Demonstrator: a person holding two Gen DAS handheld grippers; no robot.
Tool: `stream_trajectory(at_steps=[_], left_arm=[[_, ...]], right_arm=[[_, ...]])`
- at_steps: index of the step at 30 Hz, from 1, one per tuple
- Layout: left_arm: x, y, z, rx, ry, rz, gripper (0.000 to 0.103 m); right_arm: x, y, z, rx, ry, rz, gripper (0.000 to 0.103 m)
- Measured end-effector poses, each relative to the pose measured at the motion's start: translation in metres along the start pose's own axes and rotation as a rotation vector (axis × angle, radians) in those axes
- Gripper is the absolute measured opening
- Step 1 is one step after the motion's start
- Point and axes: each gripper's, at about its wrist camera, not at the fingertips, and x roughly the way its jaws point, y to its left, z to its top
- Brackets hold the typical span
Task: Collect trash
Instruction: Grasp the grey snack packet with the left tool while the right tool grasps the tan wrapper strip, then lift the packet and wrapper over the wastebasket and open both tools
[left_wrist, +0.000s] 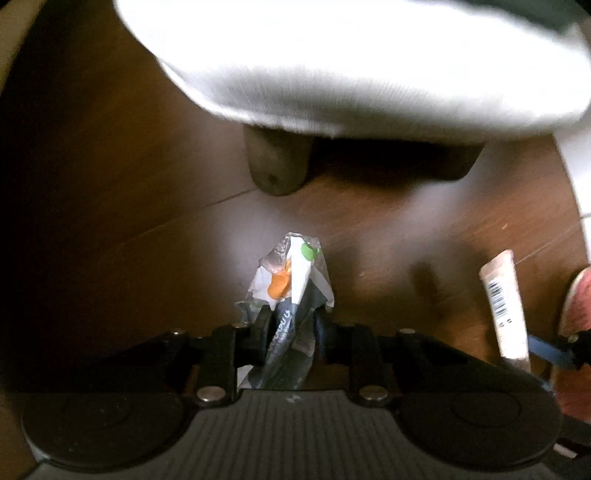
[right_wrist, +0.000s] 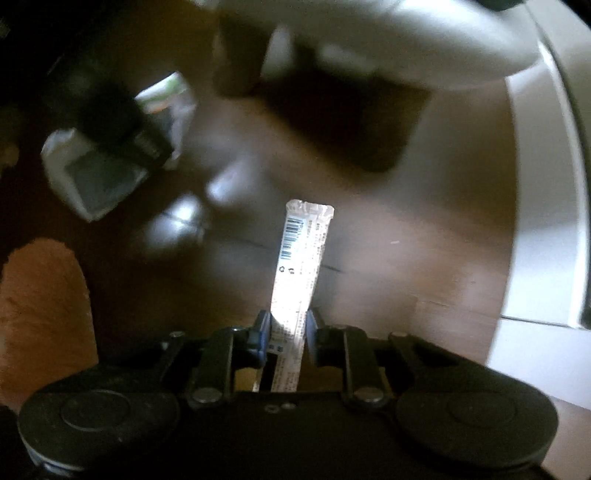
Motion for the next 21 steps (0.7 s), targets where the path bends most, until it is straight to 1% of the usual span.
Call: stream_trajectory(at_steps=[4, 5, 6, 7, 10, 16, 18, 21], left_arm=[[-0.046, -0.004, -0.003, -0.024, -0.032, 0.001, 0.022], [-0.063, -0.008, -0.006, -0.034, -0.047, -0.001, 0.022], [-0.079, -0.008, -0.008, -0.039, -0.066, -0.004, 0.022], [-0.093, -0.010, -0.011, -0.040, -0.084, -0.006, 0.022], [-0.142, -0.012, -0.022, -0.047, -0.146, -0.005, 0.022], [-0.230, -0.009, -0.045, -0.091, -0.263, -0.007, 0.022], [-0.262, -0.007, -0.054, -0.113, -0.308, -0.017, 0.022], [-0.300, -0.004, -0.066, -0.145, -0.360, -0.022, 0.022]], right_arm=[[-0.052, -0.019, 0.001, 0.056, -0.041, -0.012, 0.019], [-0.064, -0.026, -0.001, 0.059, -0.057, -0.009, 0.019], [-0.080, -0.029, -0.004, 0.061, -0.077, -0.017, 0.019], [-0.088, -0.034, -0.007, 0.062, -0.091, -0.025, 0.019], [-0.129, -0.043, -0.014, 0.078, -0.143, -0.021, 0.019], [-0.209, -0.054, -0.032, 0.097, -0.283, -0.030, 0.019], [-0.235, -0.059, -0.039, 0.107, -0.326, -0.034, 0.019], [-0.269, -0.063, -0.050, 0.124, -0.385, -0.026, 0.020]])
